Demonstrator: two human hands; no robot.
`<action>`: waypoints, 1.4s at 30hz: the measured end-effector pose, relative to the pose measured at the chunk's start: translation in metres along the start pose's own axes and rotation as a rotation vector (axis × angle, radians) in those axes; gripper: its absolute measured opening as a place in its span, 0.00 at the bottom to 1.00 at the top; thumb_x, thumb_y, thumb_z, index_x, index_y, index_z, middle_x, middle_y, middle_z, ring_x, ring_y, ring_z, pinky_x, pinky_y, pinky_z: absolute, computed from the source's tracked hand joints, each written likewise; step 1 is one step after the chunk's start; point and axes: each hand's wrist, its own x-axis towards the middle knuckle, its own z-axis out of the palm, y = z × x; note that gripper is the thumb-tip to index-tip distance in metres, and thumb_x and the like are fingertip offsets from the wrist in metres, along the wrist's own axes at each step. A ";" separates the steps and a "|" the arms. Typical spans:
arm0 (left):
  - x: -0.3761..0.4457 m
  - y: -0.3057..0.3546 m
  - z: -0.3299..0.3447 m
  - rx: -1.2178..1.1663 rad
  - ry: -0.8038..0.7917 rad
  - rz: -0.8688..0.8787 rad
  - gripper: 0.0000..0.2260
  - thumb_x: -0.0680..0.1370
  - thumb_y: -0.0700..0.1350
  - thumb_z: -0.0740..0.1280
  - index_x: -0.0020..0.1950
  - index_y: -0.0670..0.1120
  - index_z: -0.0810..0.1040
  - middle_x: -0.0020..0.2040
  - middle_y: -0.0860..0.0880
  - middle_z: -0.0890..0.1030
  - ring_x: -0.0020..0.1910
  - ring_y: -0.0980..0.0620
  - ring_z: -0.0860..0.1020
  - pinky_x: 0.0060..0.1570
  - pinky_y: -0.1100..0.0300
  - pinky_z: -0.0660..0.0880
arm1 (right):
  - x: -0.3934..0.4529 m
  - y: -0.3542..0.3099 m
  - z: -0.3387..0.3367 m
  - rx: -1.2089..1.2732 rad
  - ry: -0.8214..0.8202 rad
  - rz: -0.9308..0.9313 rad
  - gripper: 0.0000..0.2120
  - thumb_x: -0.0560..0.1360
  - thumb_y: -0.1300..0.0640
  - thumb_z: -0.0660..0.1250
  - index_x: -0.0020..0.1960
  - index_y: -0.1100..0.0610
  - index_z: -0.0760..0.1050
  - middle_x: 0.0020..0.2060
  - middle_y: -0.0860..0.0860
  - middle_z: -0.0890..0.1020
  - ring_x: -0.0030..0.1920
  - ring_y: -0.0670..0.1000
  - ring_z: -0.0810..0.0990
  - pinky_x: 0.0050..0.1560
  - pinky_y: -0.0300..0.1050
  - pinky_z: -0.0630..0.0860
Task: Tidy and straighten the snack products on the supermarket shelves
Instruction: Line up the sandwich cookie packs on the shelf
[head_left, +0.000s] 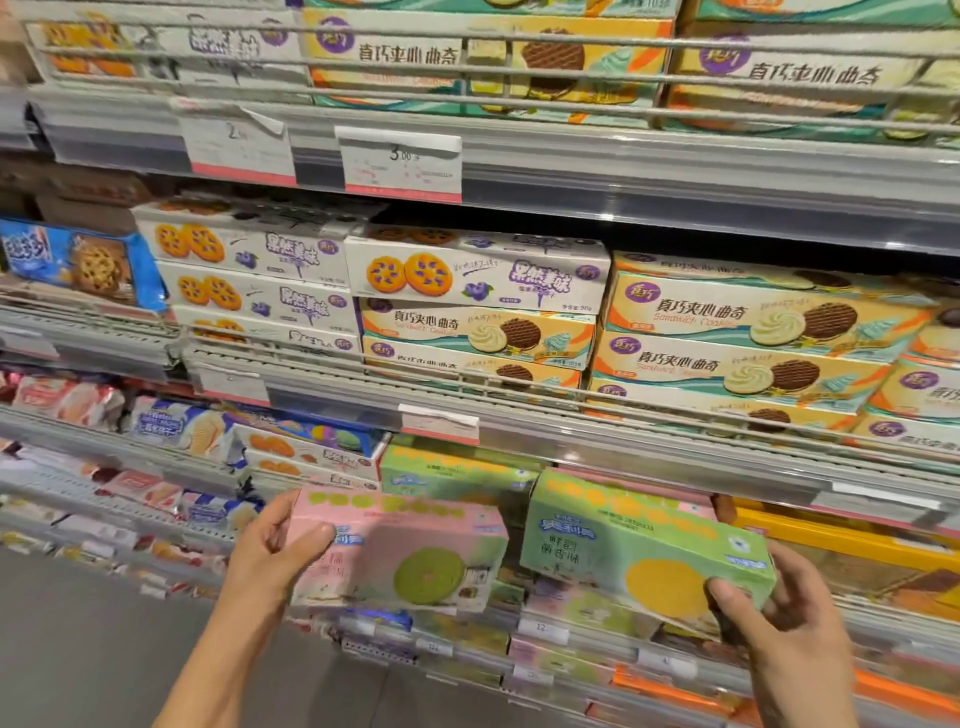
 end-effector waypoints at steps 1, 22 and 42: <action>-0.001 -0.001 -0.002 0.021 -0.012 -0.009 0.18 0.72 0.35 0.72 0.61 0.41 0.80 0.56 0.39 0.85 0.52 0.48 0.85 0.52 0.59 0.82 | 0.001 0.002 0.004 0.010 0.002 -0.015 0.27 0.61 0.66 0.75 0.56 0.45 0.79 0.50 0.49 0.87 0.46 0.45 0.86 0.48 0.37 0.82; 0.005 -0.017 0.082 0.027 -0.319 -0.221 0.28 0.69 0.45 0.81 0.68 0.48 0.78 0.64 0.51 0.83 0.61 0.49 0.82 0.55 0.53 0.81 | 0.003 0.020 0.088 -0.036 -0.027 -0.223 0.32 0.67 0.80 0.70 0.53 0.44 0.76 0.45 0.40 0.86 0.41 0.38 0.84 0.39 0.30 0.80; 0.031 -0.016 0.086 -0.001 -0.298 -0.090 0.23 0.65 0.54 0.82 0.57 0.64 0.81 0.78 0.60 0.66 0.66 0.61 0.76 0.60 0.63 0.76 | 0.021 0.017 0.107 -0.203 0.058 -0.126 0.15 0.65 0.46 0.82 0.46 0.46 0.79 0.45 0.56 0.84 0.43 0.40 0.81 0.46 0.25 0.75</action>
